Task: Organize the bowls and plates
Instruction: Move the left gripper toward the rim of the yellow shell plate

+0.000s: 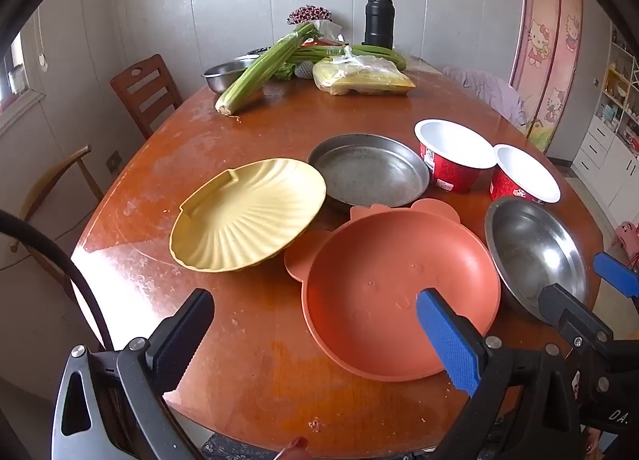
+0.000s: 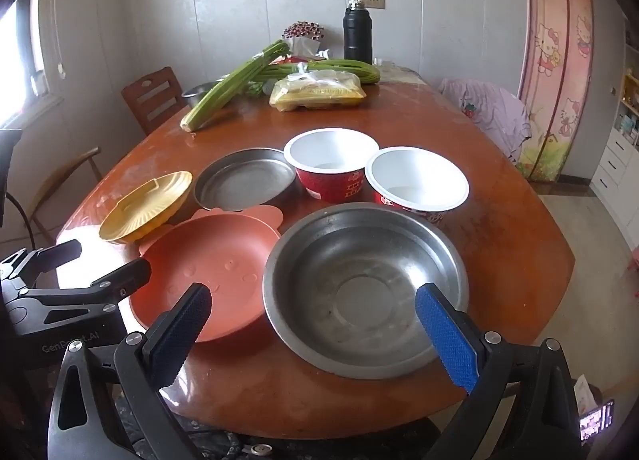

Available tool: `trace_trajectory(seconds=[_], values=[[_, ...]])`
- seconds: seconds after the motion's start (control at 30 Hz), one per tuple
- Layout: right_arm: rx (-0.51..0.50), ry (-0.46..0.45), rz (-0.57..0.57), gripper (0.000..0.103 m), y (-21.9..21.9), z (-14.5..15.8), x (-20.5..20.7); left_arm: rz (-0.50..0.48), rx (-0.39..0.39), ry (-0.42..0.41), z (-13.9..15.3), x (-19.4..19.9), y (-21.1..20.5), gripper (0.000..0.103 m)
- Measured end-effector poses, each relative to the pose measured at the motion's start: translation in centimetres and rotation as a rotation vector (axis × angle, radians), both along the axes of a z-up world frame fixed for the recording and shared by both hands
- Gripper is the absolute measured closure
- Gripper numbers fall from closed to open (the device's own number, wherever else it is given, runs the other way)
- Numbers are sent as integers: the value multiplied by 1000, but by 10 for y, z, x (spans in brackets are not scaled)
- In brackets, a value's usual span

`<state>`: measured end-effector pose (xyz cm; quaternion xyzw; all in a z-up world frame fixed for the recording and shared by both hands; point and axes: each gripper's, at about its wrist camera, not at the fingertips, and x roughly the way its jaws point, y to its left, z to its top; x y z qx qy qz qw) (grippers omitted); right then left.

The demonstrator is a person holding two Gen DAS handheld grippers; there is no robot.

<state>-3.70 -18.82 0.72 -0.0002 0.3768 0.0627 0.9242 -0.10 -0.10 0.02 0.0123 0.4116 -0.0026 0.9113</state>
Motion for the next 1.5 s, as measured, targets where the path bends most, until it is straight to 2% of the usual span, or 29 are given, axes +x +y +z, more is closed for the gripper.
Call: trace_trajectory(seconds=[0.07,0.1,0.47,1.5], values=[[1,-8,4,1,-2,1,-2,-11,-21,2,-3,-2,4,1],[-9,25,-4,1,0,-1,3,-9,-1,23,-5,3,-1,1],[-45,10,-22,1,4,-4,1,-14,-2,25,-8,3,-4,1],[-42,11,-21,1,2,-1,8,-15,11,29,-1,4,-4,1]])
